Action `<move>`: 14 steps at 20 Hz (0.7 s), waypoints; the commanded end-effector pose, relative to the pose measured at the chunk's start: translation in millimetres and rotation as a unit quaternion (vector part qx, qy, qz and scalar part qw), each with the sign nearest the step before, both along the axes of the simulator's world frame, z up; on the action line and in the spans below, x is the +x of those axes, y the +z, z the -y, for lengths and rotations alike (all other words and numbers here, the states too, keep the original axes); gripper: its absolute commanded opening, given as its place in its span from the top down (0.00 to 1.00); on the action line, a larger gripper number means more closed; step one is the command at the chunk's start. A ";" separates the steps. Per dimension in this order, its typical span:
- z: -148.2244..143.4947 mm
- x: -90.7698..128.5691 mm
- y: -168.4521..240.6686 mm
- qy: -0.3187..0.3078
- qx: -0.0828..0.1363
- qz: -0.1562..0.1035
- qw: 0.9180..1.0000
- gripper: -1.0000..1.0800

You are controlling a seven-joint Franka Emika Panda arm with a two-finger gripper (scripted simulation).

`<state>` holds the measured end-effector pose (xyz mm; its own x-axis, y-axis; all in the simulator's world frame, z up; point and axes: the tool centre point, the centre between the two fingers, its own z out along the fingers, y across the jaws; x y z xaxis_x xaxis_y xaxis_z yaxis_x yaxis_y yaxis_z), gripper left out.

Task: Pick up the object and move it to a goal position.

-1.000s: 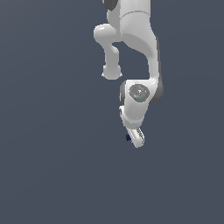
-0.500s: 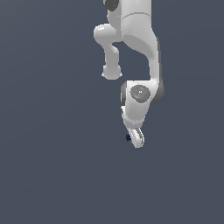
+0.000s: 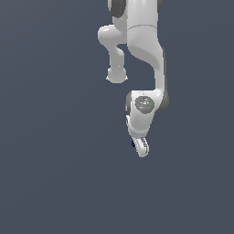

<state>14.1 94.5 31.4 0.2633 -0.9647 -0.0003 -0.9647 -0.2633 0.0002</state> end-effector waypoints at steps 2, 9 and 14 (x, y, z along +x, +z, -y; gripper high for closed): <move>-0.1 -0.2 -14.3 -0.001 0.000 0.000 1.000 0.04; 0.0 0.9 -18.3 -0.001 0.000 0.000 1.000 1.00; 0.0 0.9 -18.3 -0.001 0.000 0.000 1.000 1.00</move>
<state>15.1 94.6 13.4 0.2618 -0.9651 -0.0002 -0.9651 -0.2618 -0.0003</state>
